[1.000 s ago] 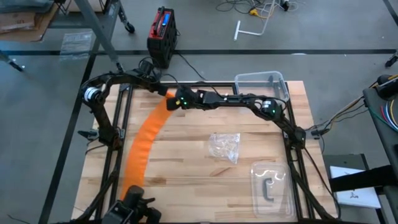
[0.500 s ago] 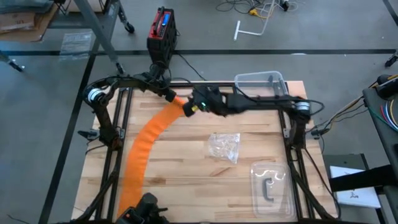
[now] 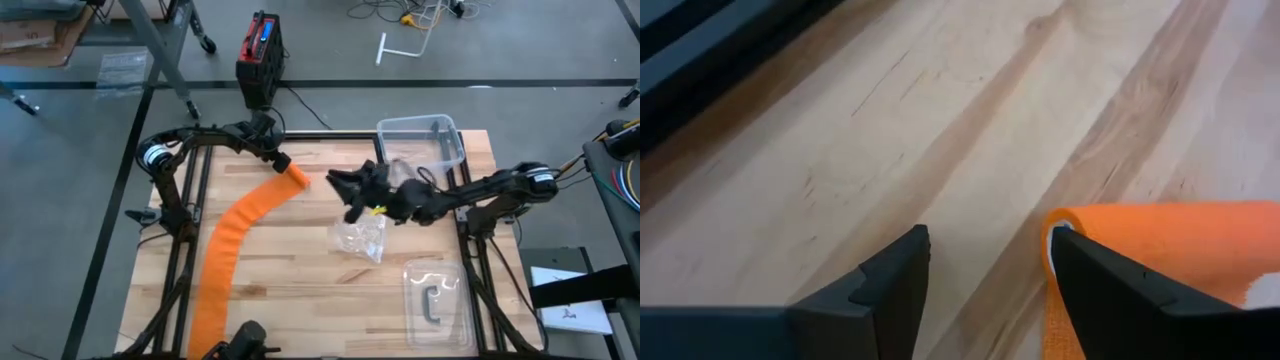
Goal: Roll bandage
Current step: Roll the orange bandage
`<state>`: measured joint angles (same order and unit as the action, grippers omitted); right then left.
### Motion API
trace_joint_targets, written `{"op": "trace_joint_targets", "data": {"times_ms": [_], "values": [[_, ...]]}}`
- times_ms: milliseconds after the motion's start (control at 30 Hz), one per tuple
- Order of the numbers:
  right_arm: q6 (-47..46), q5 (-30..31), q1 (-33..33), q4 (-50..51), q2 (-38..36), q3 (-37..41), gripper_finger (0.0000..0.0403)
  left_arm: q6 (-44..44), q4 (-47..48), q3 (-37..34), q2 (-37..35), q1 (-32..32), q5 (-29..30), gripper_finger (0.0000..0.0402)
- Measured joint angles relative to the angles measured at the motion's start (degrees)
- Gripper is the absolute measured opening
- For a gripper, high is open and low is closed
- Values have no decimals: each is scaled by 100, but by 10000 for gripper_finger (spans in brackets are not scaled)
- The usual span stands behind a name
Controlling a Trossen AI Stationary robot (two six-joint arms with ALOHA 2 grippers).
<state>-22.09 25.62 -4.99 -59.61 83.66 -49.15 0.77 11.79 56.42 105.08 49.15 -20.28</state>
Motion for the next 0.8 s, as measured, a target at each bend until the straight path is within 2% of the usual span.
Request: {"op": "trace_joint_targets", "data": {"times_ms": [233, 533, 800], "values": [[-172, -30, -27, 263, -15, 3, 5, 198, 15, 0, -2, -2, 0, 198], [152, -33, -24, 558, -53, 17, 1, 283, 11, 4, -12, -2, 2, 185], [1298, -13, -24, 563, -62, -180, 8, 298, 0, 9, -16, 0, 5, 195]]}}
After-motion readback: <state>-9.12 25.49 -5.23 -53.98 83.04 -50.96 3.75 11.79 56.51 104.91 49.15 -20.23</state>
